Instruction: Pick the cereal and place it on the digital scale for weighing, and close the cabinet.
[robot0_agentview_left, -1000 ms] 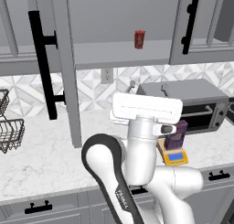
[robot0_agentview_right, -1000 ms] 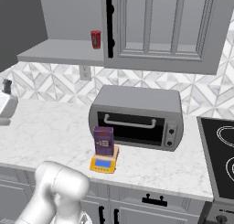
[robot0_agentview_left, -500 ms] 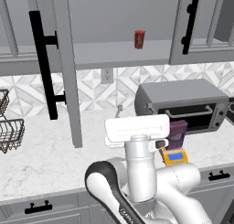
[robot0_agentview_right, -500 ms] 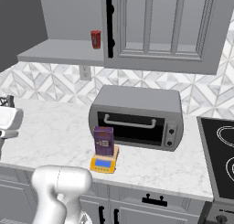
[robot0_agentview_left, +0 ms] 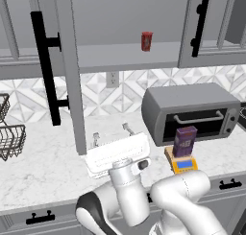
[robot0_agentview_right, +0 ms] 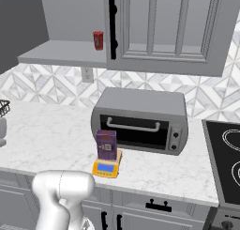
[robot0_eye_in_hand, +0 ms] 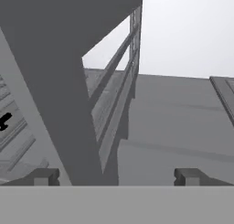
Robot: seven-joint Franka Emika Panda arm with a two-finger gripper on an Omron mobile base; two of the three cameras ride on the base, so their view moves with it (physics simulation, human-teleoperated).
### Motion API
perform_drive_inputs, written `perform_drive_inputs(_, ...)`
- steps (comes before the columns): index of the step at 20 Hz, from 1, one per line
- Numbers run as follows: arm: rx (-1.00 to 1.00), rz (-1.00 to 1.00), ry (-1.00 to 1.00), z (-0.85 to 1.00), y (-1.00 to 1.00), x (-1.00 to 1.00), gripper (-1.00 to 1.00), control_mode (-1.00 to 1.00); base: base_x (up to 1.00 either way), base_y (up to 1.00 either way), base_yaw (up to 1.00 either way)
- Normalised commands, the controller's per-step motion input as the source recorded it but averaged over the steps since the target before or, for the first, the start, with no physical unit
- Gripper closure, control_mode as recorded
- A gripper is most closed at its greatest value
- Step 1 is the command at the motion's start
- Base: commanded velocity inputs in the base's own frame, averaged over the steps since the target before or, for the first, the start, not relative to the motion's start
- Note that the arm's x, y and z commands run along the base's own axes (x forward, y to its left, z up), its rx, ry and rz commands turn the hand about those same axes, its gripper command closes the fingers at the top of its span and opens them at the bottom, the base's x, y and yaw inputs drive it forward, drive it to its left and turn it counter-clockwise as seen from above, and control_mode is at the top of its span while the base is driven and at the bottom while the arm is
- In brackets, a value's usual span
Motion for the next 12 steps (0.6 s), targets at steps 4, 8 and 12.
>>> perform_drive_inputs(4,0.00,0.00,-0.10,-0.07,1.00,0.00,-1.00,-1.00,0.00,0.00,0.00)
perform_drive_inputs(8,0.00,0.01,-0.11,0.00,1.00,-0.04,-1.00,-1.00,0.00,0.00,0.00)
perform_drive_inputs(12,0.01,0.00,-0.04,0.00,0.96,0.00,-1.00,-1.00,0.00,0.00,0.00)
